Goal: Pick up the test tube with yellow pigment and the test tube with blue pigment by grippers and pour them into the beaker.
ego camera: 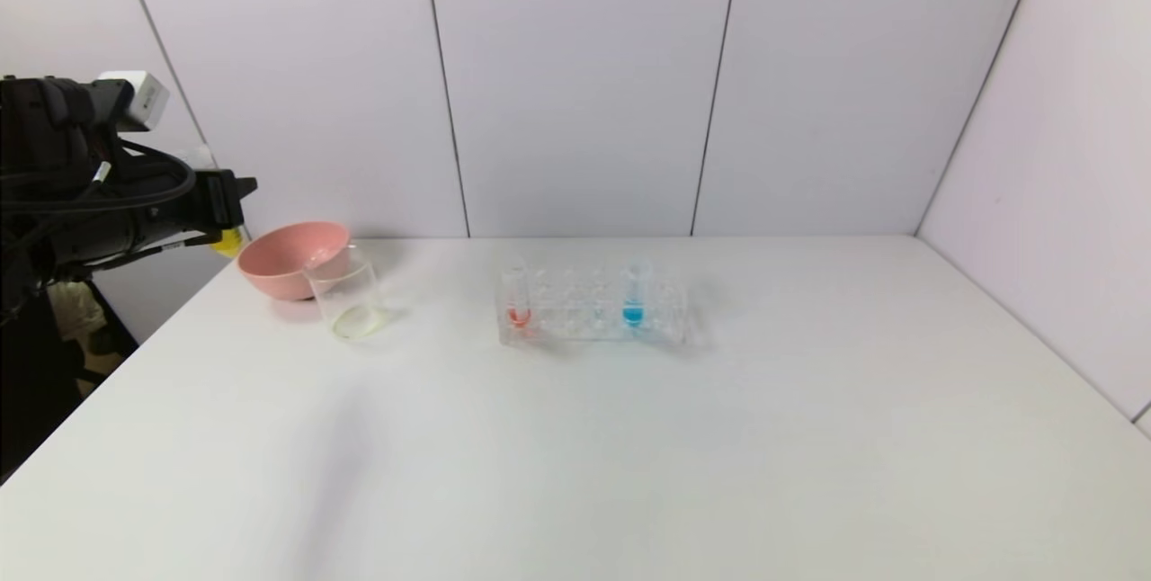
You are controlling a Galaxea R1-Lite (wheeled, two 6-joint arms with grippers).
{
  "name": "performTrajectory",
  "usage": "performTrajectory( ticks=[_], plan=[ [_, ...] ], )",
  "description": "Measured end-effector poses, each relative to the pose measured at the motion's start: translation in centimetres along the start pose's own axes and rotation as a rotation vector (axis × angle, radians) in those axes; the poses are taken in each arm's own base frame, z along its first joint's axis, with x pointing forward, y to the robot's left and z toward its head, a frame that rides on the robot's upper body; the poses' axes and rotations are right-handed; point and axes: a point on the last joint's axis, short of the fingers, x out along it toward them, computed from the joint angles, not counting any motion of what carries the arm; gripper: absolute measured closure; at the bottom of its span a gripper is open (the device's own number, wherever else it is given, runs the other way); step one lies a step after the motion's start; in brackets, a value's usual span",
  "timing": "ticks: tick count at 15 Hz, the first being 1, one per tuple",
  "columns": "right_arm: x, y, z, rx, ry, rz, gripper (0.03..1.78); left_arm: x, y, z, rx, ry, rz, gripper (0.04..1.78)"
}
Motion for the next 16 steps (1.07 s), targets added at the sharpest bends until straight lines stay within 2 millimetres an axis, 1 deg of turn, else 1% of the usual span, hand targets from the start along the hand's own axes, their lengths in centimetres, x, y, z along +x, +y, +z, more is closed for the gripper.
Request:
performTrajectory(
  ticks=[3, 8, 10, 13, 16],
  plan=[
    [0.0, 0.0, 0.0, 0.000, 0.000, 0.000, 0.10, 0.6, 0.7, 0.3, 0.042, -0.004, 0.011, 1.28],
    [0.0, 0.0, 0.0, 0.000, 0.000, 0.000, 0.10, 2.3, 1.1, -0.5, 0.124, 0.052, 0.006, 1.28],
    [0.0, 0.0, 0.0, 0.000, 0.000, 0.000, 0.10, 2.6, 1.5, -0.6, 0.170, 0.052, -0.033, 1.28],
    [0.0, 0.0, 0.0, 0.000, 0.000, 0.000, 0.10, 2.8, 2.9, -1.0, 0.229, 0.092, -0.112, 1.28],
    [0.0, 0.0, 0.0, 0.000, 0.000, 0.000, 0.10, 3.0, 3.4, -0.4, 0.330, 0.131, -0.142, 1.28]
  ],
)
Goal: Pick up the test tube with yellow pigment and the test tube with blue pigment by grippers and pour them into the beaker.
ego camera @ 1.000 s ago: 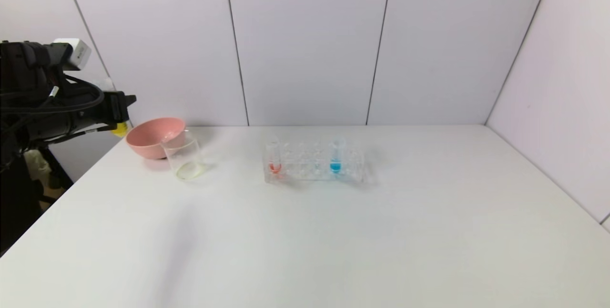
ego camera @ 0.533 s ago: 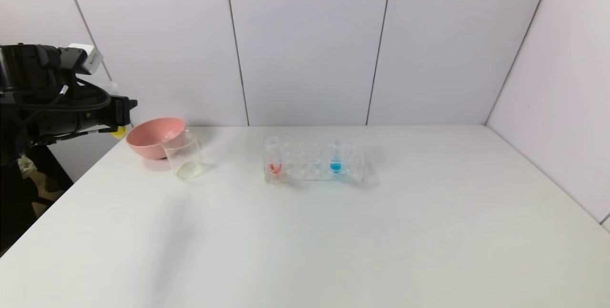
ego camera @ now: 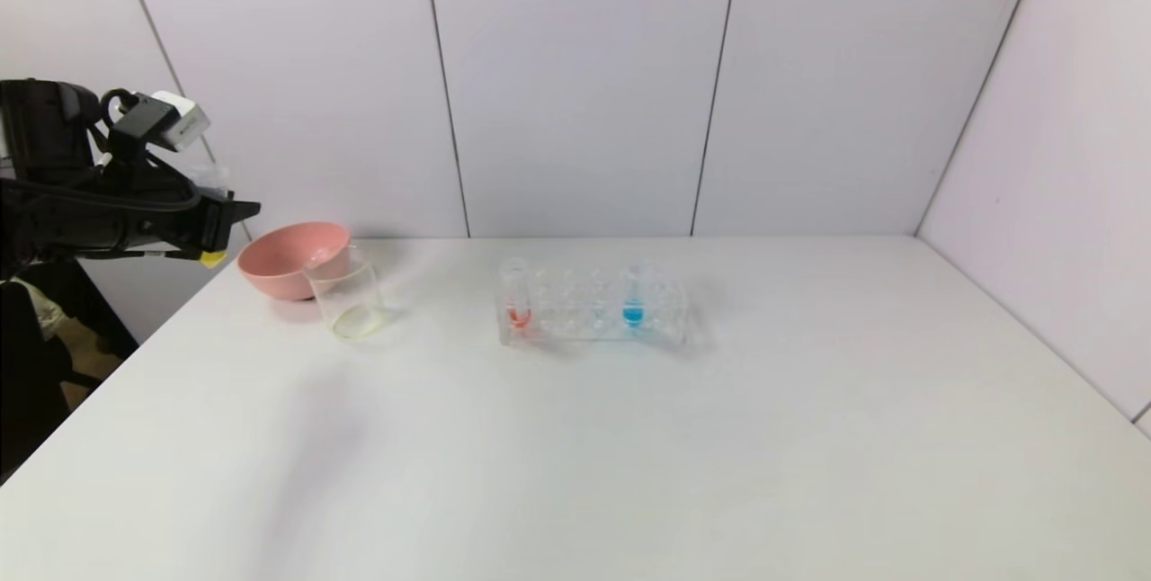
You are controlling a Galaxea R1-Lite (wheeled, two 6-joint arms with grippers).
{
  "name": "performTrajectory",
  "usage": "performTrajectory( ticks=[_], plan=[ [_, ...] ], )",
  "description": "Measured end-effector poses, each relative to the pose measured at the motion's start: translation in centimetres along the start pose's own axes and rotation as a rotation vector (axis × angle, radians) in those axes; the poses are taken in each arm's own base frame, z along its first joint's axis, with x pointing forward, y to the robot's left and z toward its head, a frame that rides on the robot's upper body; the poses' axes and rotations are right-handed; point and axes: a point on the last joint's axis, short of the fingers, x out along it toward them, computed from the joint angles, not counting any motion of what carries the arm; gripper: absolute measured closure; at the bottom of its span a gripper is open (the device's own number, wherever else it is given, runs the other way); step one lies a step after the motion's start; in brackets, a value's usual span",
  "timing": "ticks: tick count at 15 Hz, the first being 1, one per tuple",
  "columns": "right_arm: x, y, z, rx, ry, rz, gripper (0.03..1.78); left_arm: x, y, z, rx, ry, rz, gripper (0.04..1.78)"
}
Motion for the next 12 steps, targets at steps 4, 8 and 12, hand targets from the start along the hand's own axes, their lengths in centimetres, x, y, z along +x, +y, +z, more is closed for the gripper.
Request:
performTrajectory(
  ticks=[4, 8, 12],
  plan=[
    [0.0, 0.0, 0.0, 0.000, 0.000, 0.000, 0.10, 0.2, 1.0, 1.4, 0.186, 0.049, -0.063, 1.28],
    [0.0, 0.0, 0.0, 0.000, 0.000, 0.000, 0.10, 0.7, 1.8, 2.4, 0.396, 0.121, -0.131, 1.28],
    [0.0, 0.0, 0.0, 0.000, 0.000, 0.000, 0.10, 0.8, 2.6, 3.0, 0.542, 0.179, -0.200, 1.28]
  ],
)
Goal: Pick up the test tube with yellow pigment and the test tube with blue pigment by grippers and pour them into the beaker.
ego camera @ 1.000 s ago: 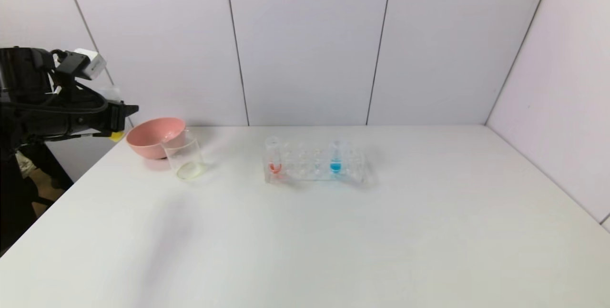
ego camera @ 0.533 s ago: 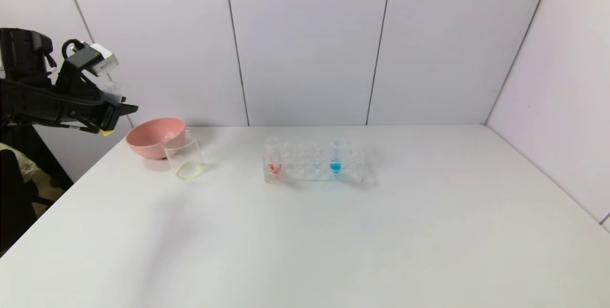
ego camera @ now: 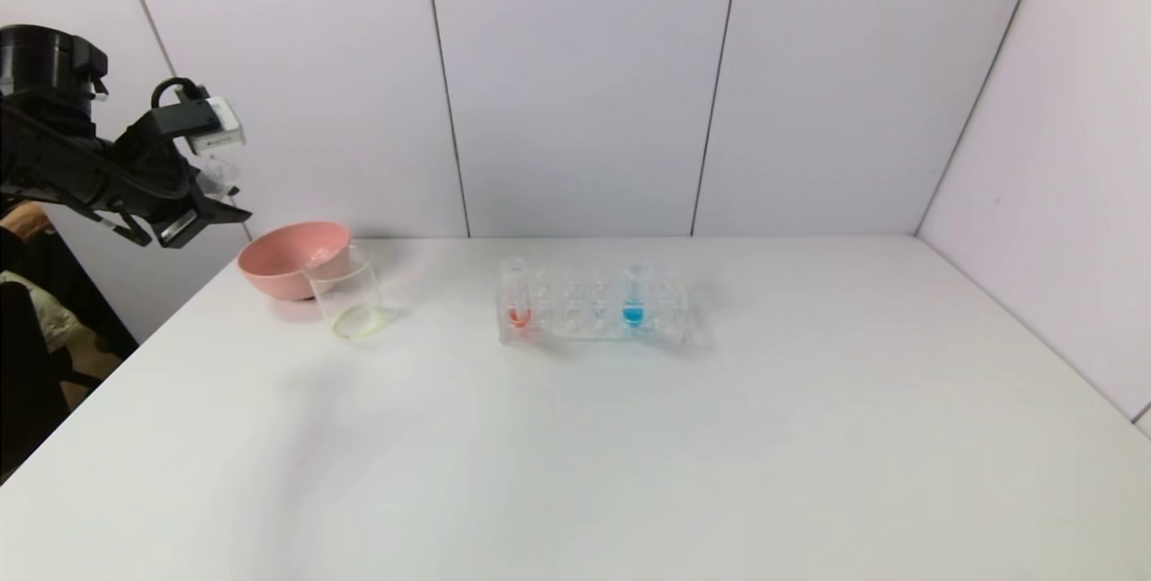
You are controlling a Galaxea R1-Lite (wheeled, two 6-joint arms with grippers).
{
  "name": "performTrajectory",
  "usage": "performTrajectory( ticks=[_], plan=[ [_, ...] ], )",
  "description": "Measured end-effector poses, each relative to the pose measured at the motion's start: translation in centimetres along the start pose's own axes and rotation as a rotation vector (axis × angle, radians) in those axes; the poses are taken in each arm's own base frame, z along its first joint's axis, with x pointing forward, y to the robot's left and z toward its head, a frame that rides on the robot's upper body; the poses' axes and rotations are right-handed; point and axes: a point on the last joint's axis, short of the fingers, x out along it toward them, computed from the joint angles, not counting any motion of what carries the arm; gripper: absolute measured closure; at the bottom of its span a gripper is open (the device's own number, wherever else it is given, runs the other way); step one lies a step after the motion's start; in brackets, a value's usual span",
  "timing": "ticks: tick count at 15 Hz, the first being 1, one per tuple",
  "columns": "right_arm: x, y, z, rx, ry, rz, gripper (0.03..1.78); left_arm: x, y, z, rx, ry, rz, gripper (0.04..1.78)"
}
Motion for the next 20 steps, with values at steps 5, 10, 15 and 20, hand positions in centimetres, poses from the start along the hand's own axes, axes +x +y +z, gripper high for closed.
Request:
performTrajectory(
  ticks=[5, 10, 15, 20],
  plan=[
    [0.0, 0.0, 0.0, 0.000, 0.000, 0.000, 0.10, 1.1, 0.3, -0.4, 0.096, -0.002, -0.078, 1.28],
    [0.0, 0.0, 0.0, 0.000, 0.000, 0.000, 0.10, 1.6, 0.7, -0.5, 0.164, 0.022, -0.127, 1.28],
    [0.0, 0.0, 0.0, 0.000, 0.000, 0.000, 0.10, 2.2, 1.0, -0.5, 0.239, 0.025, -0.126, 1.28],
    [0.0, 0.0, 0.0, 0.000, 0.000, 0.000, 0.10, 2.9, 1.0, -0.7, 0.319, 0.035, -0.140, 1.28]
  ],
)
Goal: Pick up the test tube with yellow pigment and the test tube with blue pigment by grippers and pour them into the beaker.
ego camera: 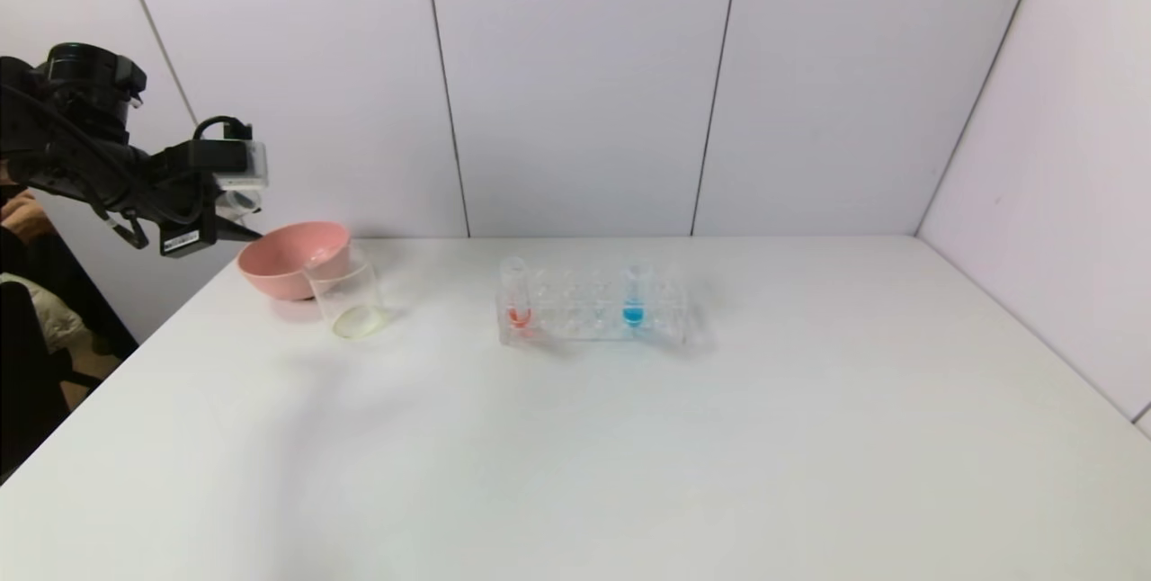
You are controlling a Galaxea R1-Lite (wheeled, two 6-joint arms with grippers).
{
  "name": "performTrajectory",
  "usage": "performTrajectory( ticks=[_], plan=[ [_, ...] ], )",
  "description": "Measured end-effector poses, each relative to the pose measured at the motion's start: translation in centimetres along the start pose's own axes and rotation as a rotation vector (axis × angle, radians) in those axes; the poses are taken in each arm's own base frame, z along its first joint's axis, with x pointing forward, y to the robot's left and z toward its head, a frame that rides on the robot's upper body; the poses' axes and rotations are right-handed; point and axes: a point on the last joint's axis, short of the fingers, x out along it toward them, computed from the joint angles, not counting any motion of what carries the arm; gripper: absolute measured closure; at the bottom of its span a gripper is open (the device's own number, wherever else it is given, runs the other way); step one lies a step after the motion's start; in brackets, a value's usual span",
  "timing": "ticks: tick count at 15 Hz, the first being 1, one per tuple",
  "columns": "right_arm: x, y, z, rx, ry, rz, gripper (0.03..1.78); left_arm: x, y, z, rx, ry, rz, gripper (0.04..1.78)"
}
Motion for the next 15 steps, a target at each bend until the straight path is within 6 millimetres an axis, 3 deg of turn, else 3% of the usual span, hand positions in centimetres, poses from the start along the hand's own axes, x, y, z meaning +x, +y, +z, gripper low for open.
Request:
performTrajectory(
  ticks=[6, 15],
  plan=[
    [0.0, 0.0, 0.0, 0.000, 0.000, 0.000, 0.10, 1.2, -0.2, 1.2, 0.112, 0.046, -0.013, 1.28],
    [0.0, 0.0, 0.0, 0.000, 0.000, 0.000, 0.10, 2.4, -0.6, 2.2, 0.141, 0.092, -0.035, 1.28]
  ],
)
